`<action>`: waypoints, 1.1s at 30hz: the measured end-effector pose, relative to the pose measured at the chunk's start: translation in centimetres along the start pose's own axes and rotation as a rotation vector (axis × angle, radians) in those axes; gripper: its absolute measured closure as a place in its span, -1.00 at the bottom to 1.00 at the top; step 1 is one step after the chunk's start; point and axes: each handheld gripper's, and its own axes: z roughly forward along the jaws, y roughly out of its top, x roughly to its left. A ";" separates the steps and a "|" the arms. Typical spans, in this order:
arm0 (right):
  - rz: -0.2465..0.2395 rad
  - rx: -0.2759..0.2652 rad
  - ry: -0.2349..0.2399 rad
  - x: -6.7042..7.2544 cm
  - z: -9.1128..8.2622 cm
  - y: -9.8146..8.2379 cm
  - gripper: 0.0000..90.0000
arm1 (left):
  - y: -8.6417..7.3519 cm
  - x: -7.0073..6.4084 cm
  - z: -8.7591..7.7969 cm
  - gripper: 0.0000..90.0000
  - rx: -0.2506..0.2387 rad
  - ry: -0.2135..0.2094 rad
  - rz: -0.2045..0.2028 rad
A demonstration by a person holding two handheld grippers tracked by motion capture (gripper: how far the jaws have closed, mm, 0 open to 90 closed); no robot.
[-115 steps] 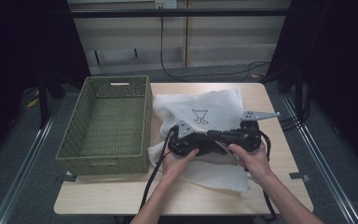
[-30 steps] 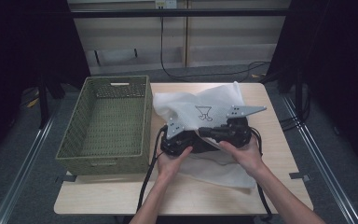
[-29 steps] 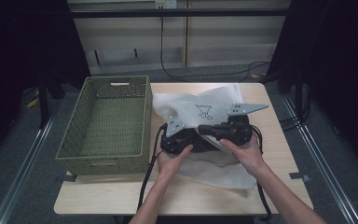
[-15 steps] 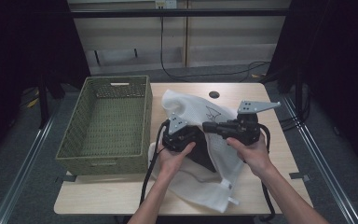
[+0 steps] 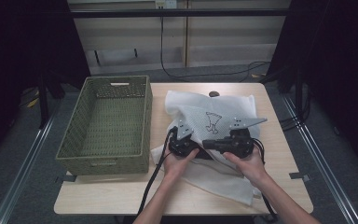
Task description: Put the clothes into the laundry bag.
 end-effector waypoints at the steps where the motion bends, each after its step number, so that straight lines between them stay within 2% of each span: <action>1: -0.003 0.005 0.000 -0.1 0.1 -0.1 1.00 | -0.1 0.0 0.1 0.60 0.005 0.007 0.010; 5: 0.009 0.021 0.000 -0.3 0.5 -0.6 1.00 | -1.1 0.1 1.1 0.58 0.043 -0.023 -0.023; 7: 0.003 0.022 0.004 -0.1 0.5 -0.5 1.00 | -1.4 0.0 1.5 0.57 0.063 -0.009 -0.005; 12: 0.011 0.019 0.003 -0.4 0.4 -0.7 1.00 | -1.5 0.0 1.7 0.54 0.062 -0.023 -0.012; 14: 0.013 0.021 0.001 -0.5 0.3 -0.9 1.00 | -1.4 0.0 1.5 0.41 0.067 -0.039 -0.018; 16: 0.017 0.021 -0.006 -0.7 0.3 -1.0 1.00 | -1.3 0.1 0.9 0.24 0.063 -0.065 -0.014; 19: 0.025 0.016 -0.013 -1.1 0.2 -1.1 1.00 | -1.4 0.2 -0.3 -0.01 0.059 -0.079 -0.005; 23: 0.030 0.003 -0.022 -1.4 -0.1 -0.9 1.00 | -1.7 0.2 -2.3 -0.21 0.062 -0.094 0.022; 24: 0.030 -0.001 -0.025 -1.4 -0.1 -0.8 1.00 | -1.8 0.2 -2.8 -0.27 0.058 -0.086 0.020; 25: 0.030 -0.004 -0.025 -1.3 -0.2 -0.8 1.00 | -1.9 0.3 -3.3 -0.31 0.036 -0.103 0.020; 27: 0.028 -0.013 -0.027 -1.3 -0.4 -0.6 1.00 | -1.9 0.4 -4.1 -0.31 0.016 -0.096 0.025; 28: 0.029 -0.018 -0.028 -1.3 -0.4 -0.5 1.00 | -2.0 0.5 -4.3 -0.31 0.009 -0.108 0.030; 29: 0.029 -0.019 -0.030 -1.3 -0.5 -0.4 1.00 | -1.9 0.5 -4.5 -0.29 0.019 -0.091 0.032; 30: 0.027 -0.024 -0.031 -1.3 -0.6 -0.3 1.00 | -1.9 0.6 -4.4 -0.23 0.011 -0.097 0.046; 32: 0.027 -0.029 -0.028 -1.3 -0.6 -0.2 1.00 | -1.9 0.5 -3.4 -0.12 0.031 -0.077 0.053; 33: 0.025 -0.034 -0.030 -1.2 -0.7 -0.1 1.00 | -2.1 0.5 -2.6 -0.12 0.050 -0.097 0.025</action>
